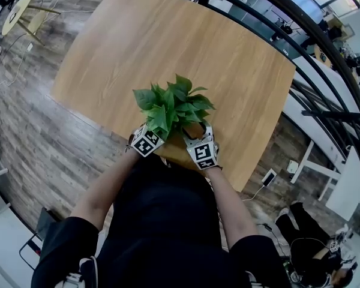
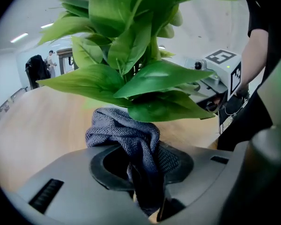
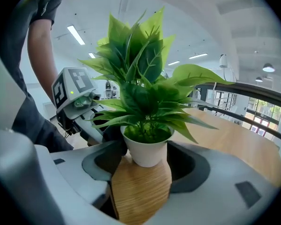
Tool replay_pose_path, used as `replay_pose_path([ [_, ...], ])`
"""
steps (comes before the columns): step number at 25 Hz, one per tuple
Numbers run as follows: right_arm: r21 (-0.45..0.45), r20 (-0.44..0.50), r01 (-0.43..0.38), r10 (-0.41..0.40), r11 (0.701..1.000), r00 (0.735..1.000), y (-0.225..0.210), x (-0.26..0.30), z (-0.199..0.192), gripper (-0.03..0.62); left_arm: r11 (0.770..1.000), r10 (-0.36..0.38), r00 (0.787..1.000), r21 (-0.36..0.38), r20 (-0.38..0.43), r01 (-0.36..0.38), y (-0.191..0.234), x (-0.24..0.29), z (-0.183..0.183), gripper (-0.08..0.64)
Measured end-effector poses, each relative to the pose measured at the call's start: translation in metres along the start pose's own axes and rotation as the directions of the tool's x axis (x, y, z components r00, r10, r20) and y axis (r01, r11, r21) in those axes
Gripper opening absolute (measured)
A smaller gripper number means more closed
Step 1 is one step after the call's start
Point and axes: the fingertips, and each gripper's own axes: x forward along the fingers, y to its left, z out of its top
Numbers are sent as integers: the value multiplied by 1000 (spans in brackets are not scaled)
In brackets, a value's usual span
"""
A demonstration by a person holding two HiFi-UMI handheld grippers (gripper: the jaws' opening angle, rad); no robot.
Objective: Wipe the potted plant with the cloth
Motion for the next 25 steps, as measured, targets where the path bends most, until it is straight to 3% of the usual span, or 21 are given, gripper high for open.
replay_pose_path([
  [6, -36, 7, -77, 77, 996, 997, 27, -16, -9, 284, 998, 58, 997, -15, 57, -57, 16, -7, 7, 146],
  [9, -6, 2, -16, 16, 1000, 1000, 7, -15, -15, 284, 998, 70, 996, -9, 56, -70, 21, -10, 8, 146],
  [12, -27, 3, 15, -15, 1000, 1000, -12, -10, -10, 284, 998, 56, 998, -4, 41, -56, 21, -8, 8, 146],
  [15, -65, 15, -38, 39, 997, 999, -9, -2, 2, 284, 999, 53, 998, 10, 28, -54, 22, -7, 8, 146],
  [18, -53, 12, -60, 61, 997, 998, -8, -1, 4, 284, 999, 50, 999, 13, 21, -50, 22, -7, 10, 146],
  [25, -39, 2, -23, 23, 999, 1000, -9, 1, 2, 284, 999, -2, 1000, 41, -6, 2, 5, -3, 6, 146],
])
